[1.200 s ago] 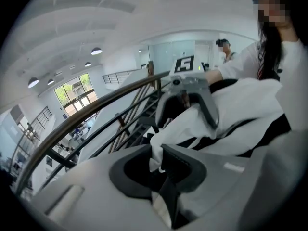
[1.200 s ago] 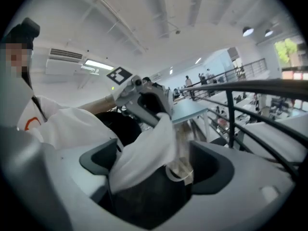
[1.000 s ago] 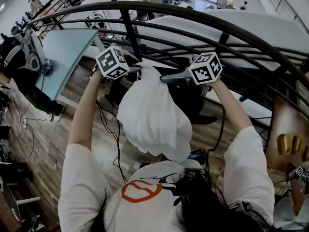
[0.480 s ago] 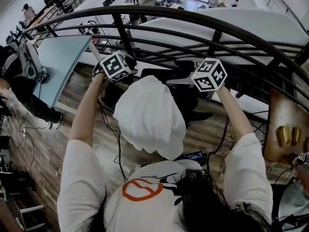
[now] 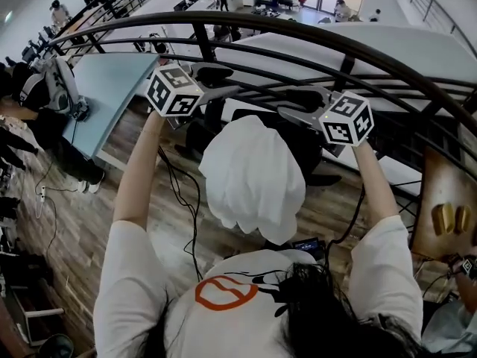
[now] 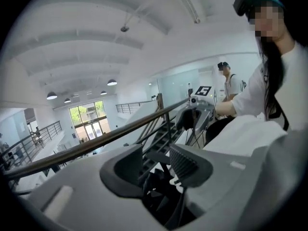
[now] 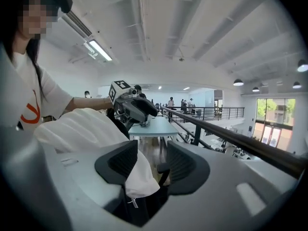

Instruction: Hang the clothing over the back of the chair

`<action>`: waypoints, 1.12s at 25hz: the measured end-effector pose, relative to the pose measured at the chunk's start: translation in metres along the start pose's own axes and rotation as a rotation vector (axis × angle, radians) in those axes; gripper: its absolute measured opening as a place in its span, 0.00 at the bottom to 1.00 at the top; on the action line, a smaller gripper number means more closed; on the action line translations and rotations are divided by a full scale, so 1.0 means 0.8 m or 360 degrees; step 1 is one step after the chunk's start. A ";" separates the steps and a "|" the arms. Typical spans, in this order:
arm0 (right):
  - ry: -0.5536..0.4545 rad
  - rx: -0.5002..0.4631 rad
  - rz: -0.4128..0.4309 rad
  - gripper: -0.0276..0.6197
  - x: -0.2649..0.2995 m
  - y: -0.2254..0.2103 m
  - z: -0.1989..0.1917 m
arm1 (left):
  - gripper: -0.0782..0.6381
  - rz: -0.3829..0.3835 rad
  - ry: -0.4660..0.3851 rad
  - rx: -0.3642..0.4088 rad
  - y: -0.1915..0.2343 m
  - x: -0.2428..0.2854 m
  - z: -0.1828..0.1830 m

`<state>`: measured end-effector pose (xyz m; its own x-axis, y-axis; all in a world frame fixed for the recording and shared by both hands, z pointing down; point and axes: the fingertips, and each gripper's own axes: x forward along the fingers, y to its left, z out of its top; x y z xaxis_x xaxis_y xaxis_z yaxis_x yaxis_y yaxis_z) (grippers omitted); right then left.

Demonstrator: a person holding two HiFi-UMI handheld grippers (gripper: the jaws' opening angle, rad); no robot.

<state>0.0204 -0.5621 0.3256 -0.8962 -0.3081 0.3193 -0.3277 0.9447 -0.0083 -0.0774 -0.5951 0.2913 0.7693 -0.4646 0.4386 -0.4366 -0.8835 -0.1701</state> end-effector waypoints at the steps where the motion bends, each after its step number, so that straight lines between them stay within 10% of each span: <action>1: -0.0010 -0.0039 -0.0018 0.36 -0.001 0.005 0.010 | 0.51 -0.0026 -0.0059 -0.0002 -0.009 -0.008 0.012; 17: -0.0256 -0.0210 -0.0239 0.21 -0.082 0.153 0.109 | 0.47 -0.0335 -0.0445 0.0187 -0.208 -0.109 0.117; 28: -0.0342 -0.0143 -0.0318 0.20 -0.090 0.331 0.084 | 0.47 -0.0288 -0.0479 0.0224 -0.337 -0.196 0.043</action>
<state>-0.0218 -0.2974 0.2370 -0.8626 -0.4963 0.0981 -0.4847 0.8663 0.1211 -0.0646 -0.2863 0.2376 0.9400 -0.2785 0.1973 -0.2285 -0.9429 -0.2421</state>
